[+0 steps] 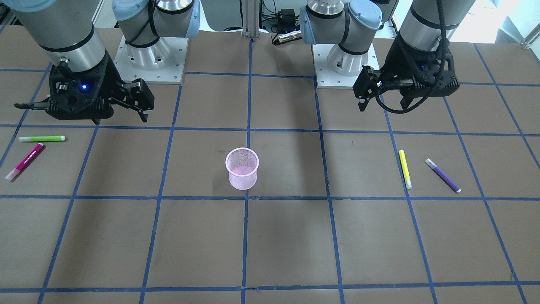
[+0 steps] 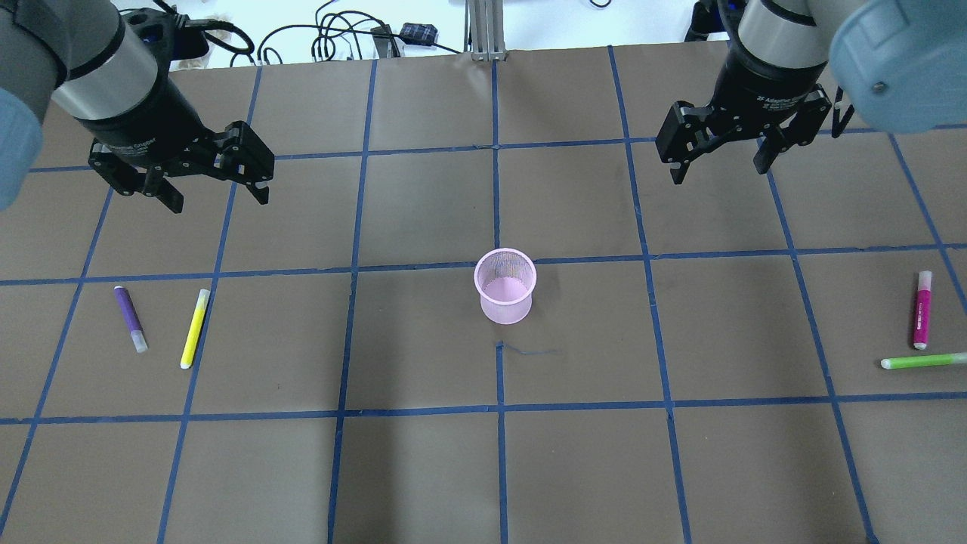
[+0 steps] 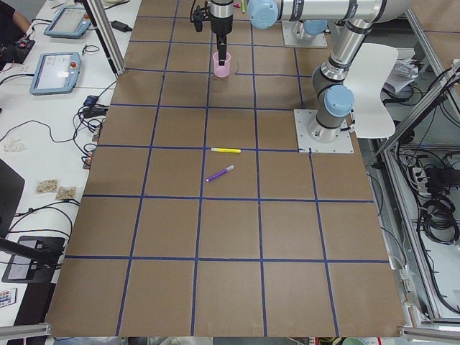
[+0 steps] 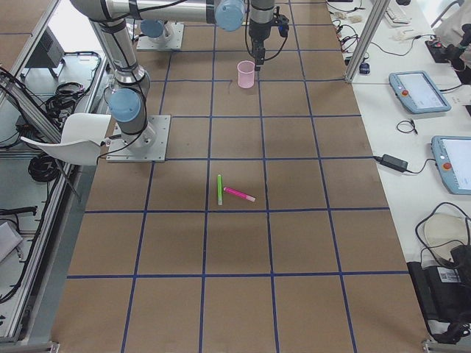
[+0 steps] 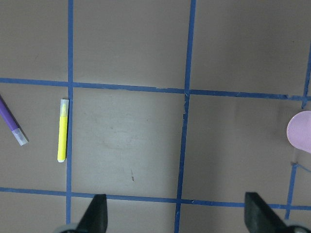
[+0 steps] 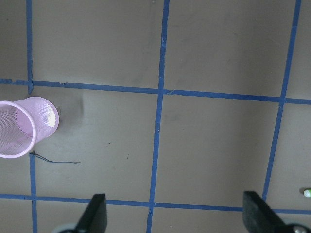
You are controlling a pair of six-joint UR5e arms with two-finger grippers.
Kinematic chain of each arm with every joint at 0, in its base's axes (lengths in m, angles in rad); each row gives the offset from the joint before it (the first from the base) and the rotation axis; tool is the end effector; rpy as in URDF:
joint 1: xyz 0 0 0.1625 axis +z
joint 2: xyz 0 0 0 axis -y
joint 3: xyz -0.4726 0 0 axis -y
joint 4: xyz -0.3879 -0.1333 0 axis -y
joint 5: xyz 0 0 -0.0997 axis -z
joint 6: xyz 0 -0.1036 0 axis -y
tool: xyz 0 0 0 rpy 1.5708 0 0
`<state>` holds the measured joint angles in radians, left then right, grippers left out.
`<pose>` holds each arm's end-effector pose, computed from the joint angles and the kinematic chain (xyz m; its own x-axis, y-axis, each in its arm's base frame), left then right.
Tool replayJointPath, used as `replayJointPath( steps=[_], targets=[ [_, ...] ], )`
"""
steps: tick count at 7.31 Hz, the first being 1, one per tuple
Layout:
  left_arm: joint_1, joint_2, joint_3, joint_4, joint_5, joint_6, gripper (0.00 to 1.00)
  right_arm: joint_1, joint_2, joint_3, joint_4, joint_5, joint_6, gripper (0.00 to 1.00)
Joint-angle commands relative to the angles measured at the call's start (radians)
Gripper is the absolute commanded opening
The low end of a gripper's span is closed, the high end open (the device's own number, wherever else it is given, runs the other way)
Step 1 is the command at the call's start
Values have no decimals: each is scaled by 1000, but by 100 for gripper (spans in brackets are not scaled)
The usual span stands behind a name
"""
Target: Insert purple and pink pens into pink cup
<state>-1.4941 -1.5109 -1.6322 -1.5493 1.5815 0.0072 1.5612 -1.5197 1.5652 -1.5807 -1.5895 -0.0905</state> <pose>-0.0965 -0.4701 0.5321 -0.9975 -0.0697 -0.0108 -0.0694 0.9974 -0.0199 0.1265 -0.5088 0.5098 -0.9966 -0.0814 0.0154 -0.0808 0.9960 0.0371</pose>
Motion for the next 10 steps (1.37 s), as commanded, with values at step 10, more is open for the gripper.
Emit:
replayJointPath(
  steps=[10],
  targets=[
    [24,17,3,14,6,10,100,-732,107,413,-564,-62,-331,100]
  ],
)
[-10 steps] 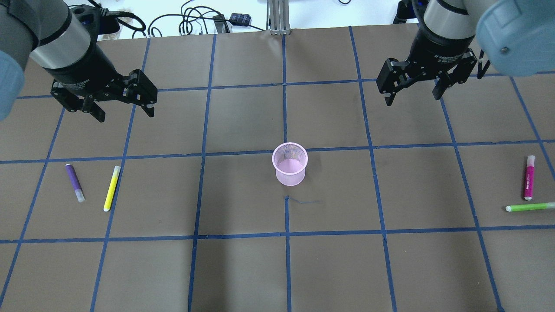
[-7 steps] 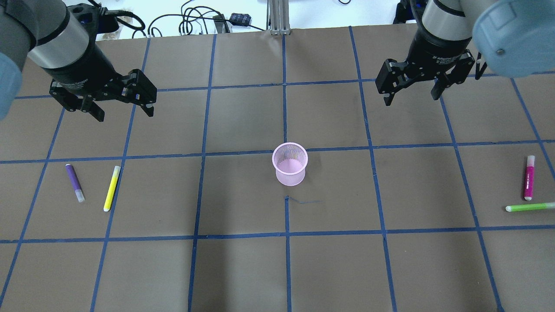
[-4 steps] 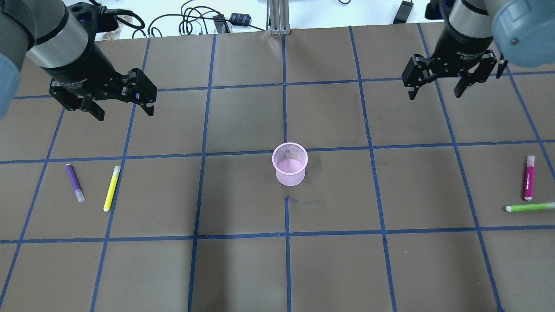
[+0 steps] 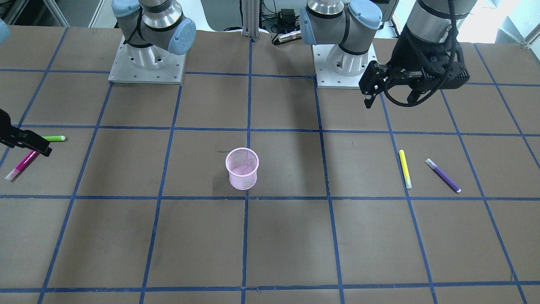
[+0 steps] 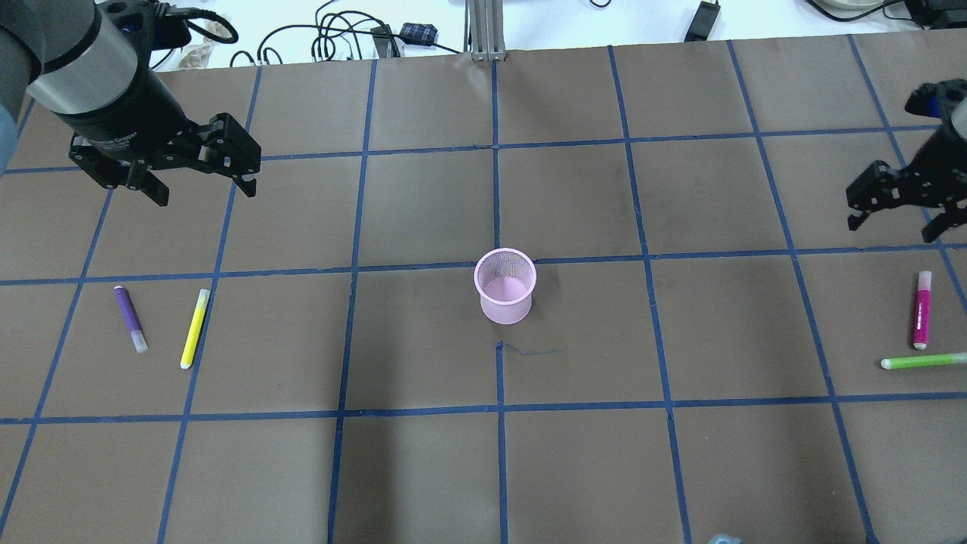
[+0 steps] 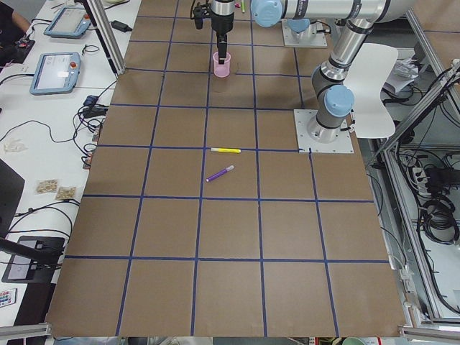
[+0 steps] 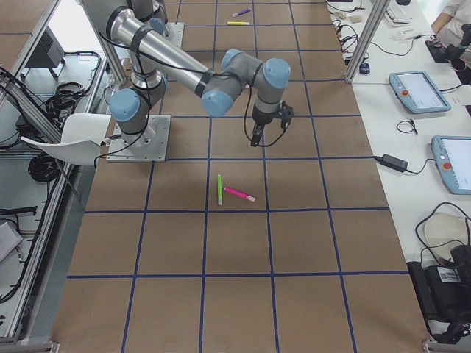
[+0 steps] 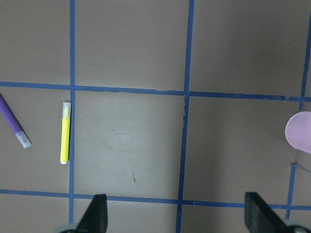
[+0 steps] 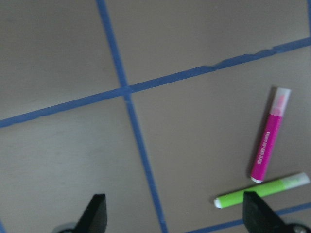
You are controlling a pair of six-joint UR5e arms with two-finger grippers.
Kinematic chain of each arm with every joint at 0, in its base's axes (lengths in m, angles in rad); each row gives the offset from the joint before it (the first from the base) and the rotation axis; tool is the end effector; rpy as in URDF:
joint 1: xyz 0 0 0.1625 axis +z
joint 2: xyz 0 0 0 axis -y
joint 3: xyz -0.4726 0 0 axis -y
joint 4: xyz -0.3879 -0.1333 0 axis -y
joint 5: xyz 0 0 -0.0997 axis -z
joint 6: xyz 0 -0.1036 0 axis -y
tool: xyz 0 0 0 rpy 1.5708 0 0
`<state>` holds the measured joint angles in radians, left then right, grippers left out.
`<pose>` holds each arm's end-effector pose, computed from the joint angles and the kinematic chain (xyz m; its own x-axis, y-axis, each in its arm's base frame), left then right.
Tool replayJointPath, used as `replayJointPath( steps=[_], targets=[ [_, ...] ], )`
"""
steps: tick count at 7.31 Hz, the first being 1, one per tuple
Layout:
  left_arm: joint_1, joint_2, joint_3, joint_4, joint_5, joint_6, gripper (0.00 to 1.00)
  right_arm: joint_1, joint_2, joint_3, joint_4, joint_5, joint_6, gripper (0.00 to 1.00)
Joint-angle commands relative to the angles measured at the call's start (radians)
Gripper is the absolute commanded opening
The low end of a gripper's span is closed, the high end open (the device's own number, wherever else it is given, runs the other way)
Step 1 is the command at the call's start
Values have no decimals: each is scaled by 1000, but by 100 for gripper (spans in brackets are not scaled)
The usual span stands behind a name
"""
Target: Insert purple and pink pens into pink cup
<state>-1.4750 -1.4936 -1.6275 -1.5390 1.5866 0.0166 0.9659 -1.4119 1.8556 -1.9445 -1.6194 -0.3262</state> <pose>-0.0874 -0.4669 0.5434 -0.9967 -0.0799 -0.0166 -0.0790 0.9955 -0.0520 -0.1887 -0.4985 0.3524 -0.9619 0.2725 0.0235 0.2735 0.9584 0.0818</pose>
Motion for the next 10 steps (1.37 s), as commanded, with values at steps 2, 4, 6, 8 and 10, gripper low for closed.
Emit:
replayJointPath(
  steps=[2,4,6,8,10],
  targets=[
    [92,-45,8,14,-5,2,100,-161,51,168,-347,-79,-136,100],
    [206,-77,-5,78,-4,53,100,-161,108,200,-346,-76,-139,100],
    [313,-147,-9,181,-4,71,100,-161,114,217,-346,-42,-132,100],
    [439,-226,-44,299,-7,158,100,-161,120,226,-356,-33,-143,97],
    [546,-284,-96,364,-16,244,100,-162,125,226,-355,-34,-145,90]
  ],
)
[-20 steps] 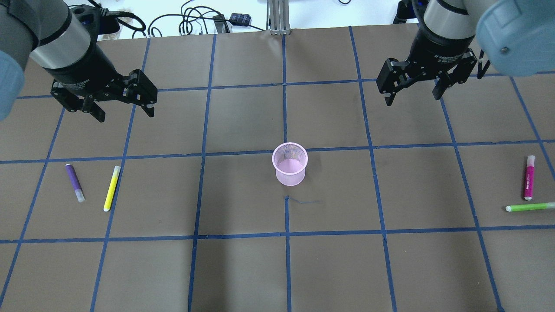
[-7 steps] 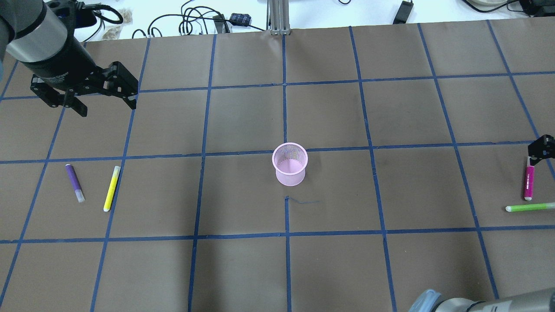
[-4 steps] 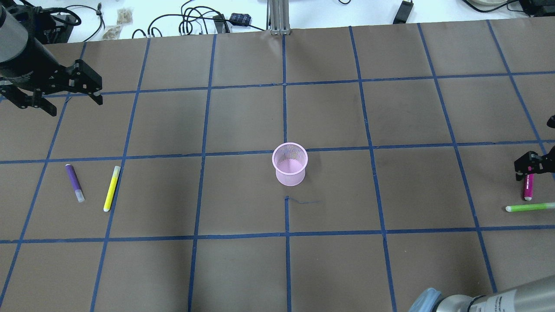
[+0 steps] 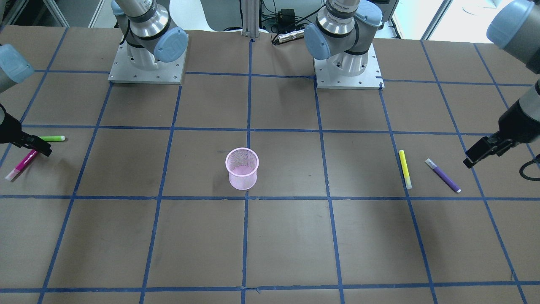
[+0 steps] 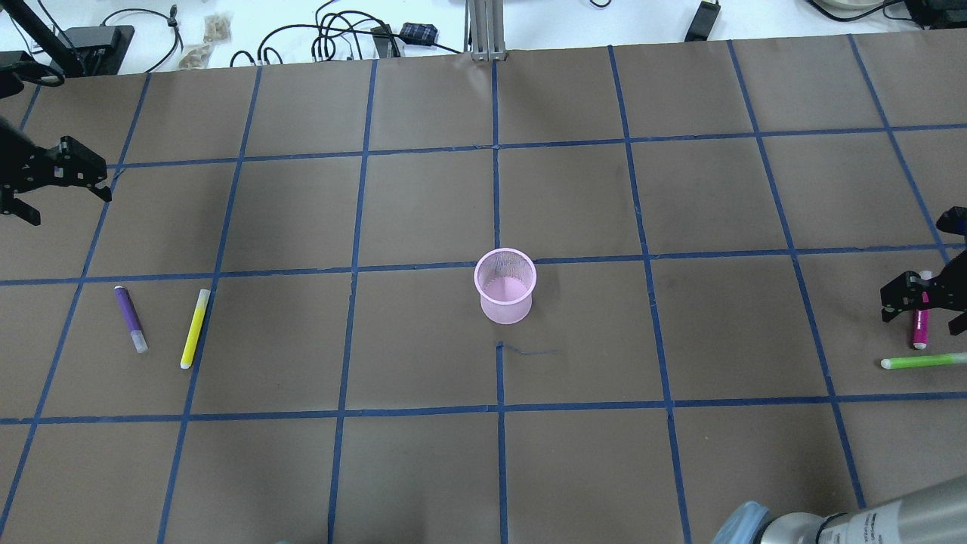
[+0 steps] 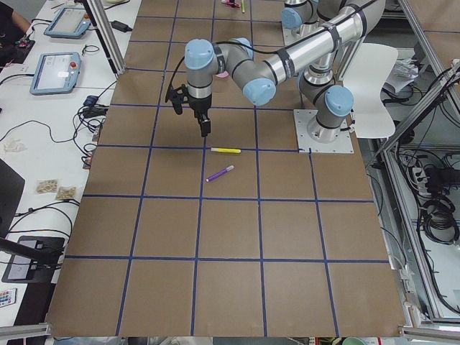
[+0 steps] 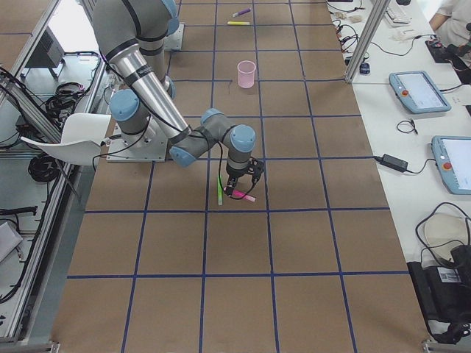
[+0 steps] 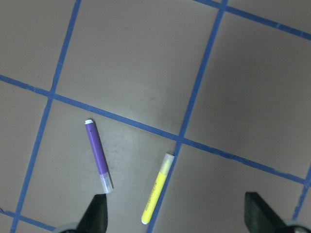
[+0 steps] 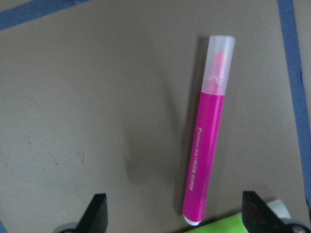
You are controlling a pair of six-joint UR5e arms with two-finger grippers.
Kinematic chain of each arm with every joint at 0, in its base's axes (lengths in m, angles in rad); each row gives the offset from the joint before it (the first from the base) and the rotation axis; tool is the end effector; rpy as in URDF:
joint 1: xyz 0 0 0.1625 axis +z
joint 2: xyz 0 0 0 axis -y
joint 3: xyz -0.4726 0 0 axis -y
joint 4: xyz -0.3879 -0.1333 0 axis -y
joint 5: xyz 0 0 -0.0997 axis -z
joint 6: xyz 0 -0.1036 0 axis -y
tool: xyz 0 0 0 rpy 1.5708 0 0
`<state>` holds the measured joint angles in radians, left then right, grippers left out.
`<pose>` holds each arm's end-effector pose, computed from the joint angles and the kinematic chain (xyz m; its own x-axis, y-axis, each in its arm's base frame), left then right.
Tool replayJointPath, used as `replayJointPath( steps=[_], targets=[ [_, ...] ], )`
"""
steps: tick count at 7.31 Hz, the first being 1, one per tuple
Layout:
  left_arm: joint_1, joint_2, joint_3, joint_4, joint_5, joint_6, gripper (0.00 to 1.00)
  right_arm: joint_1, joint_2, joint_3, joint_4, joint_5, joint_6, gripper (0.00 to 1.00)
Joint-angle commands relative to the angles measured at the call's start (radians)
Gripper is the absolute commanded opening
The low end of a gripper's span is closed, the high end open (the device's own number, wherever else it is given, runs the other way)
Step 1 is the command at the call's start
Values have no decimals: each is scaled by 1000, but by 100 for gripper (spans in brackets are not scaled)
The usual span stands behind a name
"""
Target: Insert purple and pink pens into pink cup
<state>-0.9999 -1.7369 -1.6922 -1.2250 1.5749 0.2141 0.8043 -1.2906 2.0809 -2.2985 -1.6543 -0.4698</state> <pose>0.1885 -0.5394 0.4210 -0.9367 -0.3498 -0.0164 -0.3484 0.9357 -0.0561 -0.2547 -0.4442 0.2318 -0.9567 0.2875 0.0459 0.2906 0.9523 0.0935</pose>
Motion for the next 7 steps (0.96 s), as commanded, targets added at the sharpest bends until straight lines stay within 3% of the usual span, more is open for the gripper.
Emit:
replayJointPath(
  steps=[1,4,6,7],
  targets=[
    [98,-87,-40,111,-3,59,100,0,16,-1,-1,1,-3,89],
    [103,-191,-43,195,-4,48,100,-2,42,-10,-4,1,-24,82],
    [103,-255,-44,215,-3,45,100,-2,39,-9,-1,-1,-35,63],
    [103,-272,-44,225,-6,22,100,-2,40,-10,-2,-1,-46,58]
  ],
)
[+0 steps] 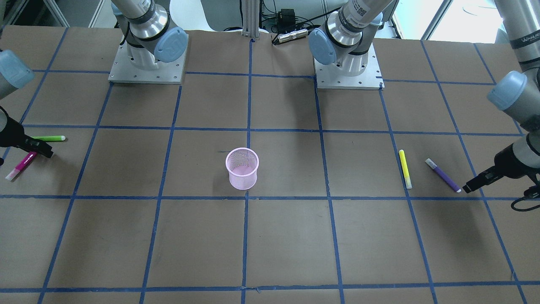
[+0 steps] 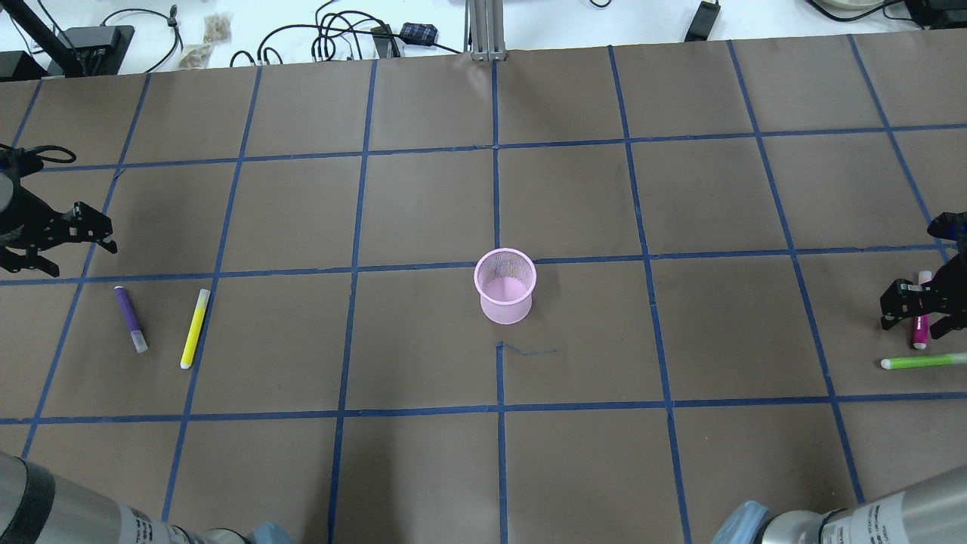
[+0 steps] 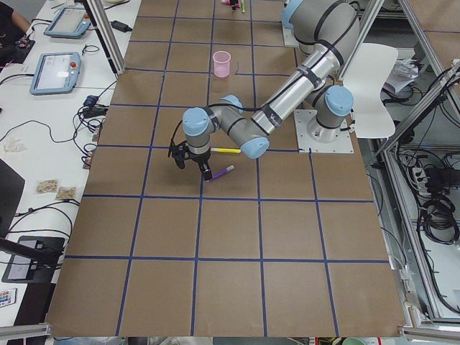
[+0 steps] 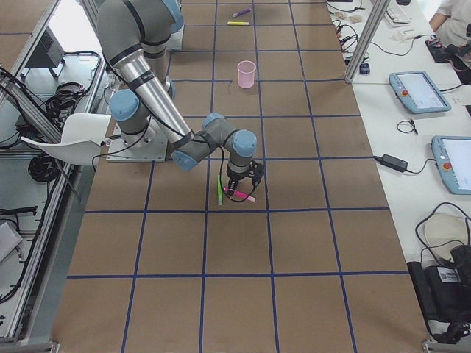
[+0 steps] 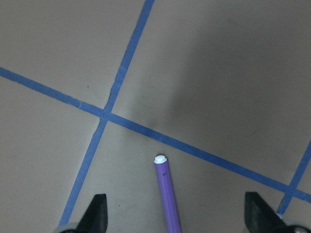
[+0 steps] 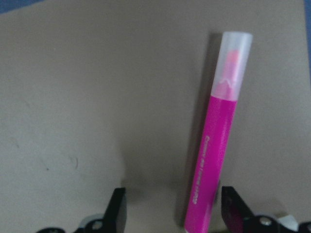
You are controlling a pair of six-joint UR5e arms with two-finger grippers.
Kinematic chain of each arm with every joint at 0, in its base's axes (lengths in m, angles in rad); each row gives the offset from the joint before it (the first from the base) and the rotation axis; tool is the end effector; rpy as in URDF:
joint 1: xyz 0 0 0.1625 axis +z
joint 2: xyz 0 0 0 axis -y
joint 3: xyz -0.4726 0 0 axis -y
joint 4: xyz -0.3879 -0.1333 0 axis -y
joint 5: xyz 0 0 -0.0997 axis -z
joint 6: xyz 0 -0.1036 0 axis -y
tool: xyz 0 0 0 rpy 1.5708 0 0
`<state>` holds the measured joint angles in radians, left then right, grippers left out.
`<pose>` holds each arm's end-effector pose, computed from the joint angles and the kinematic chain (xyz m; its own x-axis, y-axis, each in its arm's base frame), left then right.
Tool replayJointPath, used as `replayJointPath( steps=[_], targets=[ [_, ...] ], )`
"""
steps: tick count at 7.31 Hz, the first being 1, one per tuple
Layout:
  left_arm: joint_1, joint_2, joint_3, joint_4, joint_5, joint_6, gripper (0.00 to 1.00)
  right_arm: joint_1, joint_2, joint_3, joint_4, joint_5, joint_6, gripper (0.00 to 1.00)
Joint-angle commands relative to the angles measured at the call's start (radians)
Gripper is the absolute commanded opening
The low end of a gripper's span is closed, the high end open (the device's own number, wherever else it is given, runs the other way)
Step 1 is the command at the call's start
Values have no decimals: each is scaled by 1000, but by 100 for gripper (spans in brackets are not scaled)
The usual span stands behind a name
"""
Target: Insert purple and pink pens into pink cup
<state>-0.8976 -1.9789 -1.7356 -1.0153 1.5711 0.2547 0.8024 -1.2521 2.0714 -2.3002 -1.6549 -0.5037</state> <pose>0.2770 -0.5611 0.2807 -0.9137 -0.4064 0.0041 -0.4063 0.9136 0.0169 -0.2599 -0.4482 0.2161 -0.9662 0.2561 0.0299 0.2579 0.9588 0.1190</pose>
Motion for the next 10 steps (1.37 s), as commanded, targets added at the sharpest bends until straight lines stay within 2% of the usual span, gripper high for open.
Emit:
replayJointPath(
  steps=[1,3,4,6,7,8,9,10],
  targets=[
    [0,-46,-4,12,0,-70,100,-2,2,-2,-1,0,-13,43],
    [0,-67,-16,21,-2,-75,96,-8,-10,-4,2,-13,-18,14],
    [0,-72,-22,23,-2,-78,96,-9,-10,-4,2,-13,-18,4],
    [0,-86,-22,20,0,-78,90,-9,-16,-8,11,-13,-19,0],
    [0,-92,-22,18,1,-77,85,-9,-38,-48,42,-14,-36,0],
    [0,-94,-22,18,1,-71,81,4,-61,-109,135,-5,-45,0],
    [0,-94,-24,17,4,-68,76,50,-64,-155,213,33,-32,0],
    [0,-94,-24,15,4,-74,75,133,-66,-157,223,58,-9,0]
  ],
)
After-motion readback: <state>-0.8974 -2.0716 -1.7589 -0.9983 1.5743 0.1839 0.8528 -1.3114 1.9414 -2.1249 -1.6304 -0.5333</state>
